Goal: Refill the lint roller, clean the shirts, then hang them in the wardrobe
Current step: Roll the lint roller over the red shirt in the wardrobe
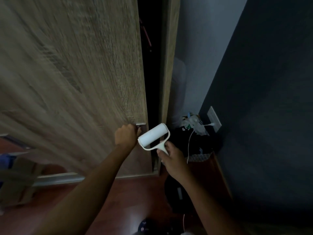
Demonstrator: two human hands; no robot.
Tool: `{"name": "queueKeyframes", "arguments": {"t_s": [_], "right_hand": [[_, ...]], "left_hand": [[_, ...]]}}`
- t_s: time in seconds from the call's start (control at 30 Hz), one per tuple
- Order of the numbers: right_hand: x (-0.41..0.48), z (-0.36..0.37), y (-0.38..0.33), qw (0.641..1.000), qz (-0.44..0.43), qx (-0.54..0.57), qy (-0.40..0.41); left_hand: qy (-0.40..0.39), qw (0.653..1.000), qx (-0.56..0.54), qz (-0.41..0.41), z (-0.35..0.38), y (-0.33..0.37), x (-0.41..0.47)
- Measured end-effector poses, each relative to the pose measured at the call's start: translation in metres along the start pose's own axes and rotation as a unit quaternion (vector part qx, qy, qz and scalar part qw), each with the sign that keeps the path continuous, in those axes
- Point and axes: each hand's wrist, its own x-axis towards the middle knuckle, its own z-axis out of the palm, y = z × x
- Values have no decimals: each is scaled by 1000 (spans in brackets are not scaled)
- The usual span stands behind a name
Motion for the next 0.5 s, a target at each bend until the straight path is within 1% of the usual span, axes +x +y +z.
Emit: {"name": "queueKeyframes", "arguments": {"t_s": [0.2,0.33,0.4,0.43,0.5], "right_hand": [[11,23,-16,999,-22,-18,-30],[23,44,-30,998,-40,-18,-39],[32,60,-37,998,-47,-22,-35],[36,69,-41,998,-43,-20,-33],[44,88,-52,999,-33,-11,-26]], "left_hand": [[16,997,-15,-70,-5,-49,-7],[25,986,-63,-150,-17,-97,-11],[76,974,-111,-181,-33,-119,-14],[122,965,-138,-188,-43,-128,-16],[232,940,-188,-167,-66,-143,-17]]}}
